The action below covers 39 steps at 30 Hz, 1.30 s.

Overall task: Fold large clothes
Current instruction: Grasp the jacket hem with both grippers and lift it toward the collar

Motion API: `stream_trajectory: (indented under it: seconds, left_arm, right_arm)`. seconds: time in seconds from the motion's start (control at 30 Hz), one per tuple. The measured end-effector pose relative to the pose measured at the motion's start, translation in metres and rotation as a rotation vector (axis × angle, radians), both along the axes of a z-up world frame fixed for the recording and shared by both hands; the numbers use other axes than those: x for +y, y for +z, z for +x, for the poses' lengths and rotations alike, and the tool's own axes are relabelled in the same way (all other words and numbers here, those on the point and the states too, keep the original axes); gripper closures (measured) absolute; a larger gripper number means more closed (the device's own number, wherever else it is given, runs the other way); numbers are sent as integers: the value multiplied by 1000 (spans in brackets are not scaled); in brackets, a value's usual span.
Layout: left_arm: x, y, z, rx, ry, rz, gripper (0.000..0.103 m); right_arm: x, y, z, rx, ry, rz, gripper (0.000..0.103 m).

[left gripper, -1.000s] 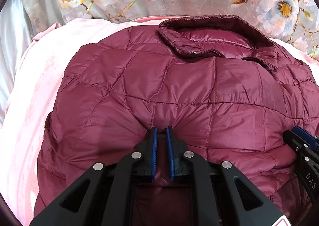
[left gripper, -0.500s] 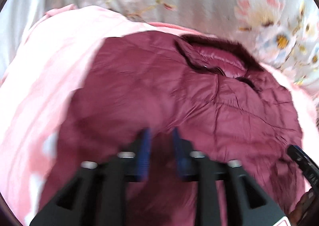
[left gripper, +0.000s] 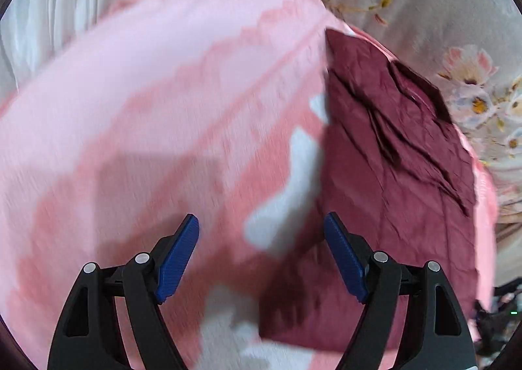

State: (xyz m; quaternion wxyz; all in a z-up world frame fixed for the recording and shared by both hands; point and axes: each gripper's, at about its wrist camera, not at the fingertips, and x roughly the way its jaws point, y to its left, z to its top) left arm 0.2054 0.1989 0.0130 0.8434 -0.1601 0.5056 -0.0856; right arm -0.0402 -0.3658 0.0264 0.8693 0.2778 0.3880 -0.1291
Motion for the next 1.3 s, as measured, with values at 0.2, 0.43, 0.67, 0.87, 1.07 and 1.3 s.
stream_trajectory:
  seconds: [0.2, 0.43, 0.67, 0.87, 1.07, 1.3]
  left_arm:
    - [-26, -3, -21, 57, -120, -74, 85]
    - [-37, 45, -71, -54, -159, -17, 102]
    - [3, 86, -178, -114, -199, -13, 102]
    - [40, 143, -253, -208, -170, -97, 102]
    - [20, 192, -241, -349, -166, -36, 102]
    - [-16, 205, -169, -426, -111, 94, 103]
  right_arm:
    - [25, -3, 7, -37, 7, 27, 71]
    - [44, 41, -46, -164, -23, 34, 99]
    - [82, 82, -153, -205, 16, -93, 99]
    - [98, 140, -228, -330, -20, -174, 99]
    - [83, 182, -200, -454, -61, -182, 99]
    - [60, 175, -129, -464, -110, -200, 99]
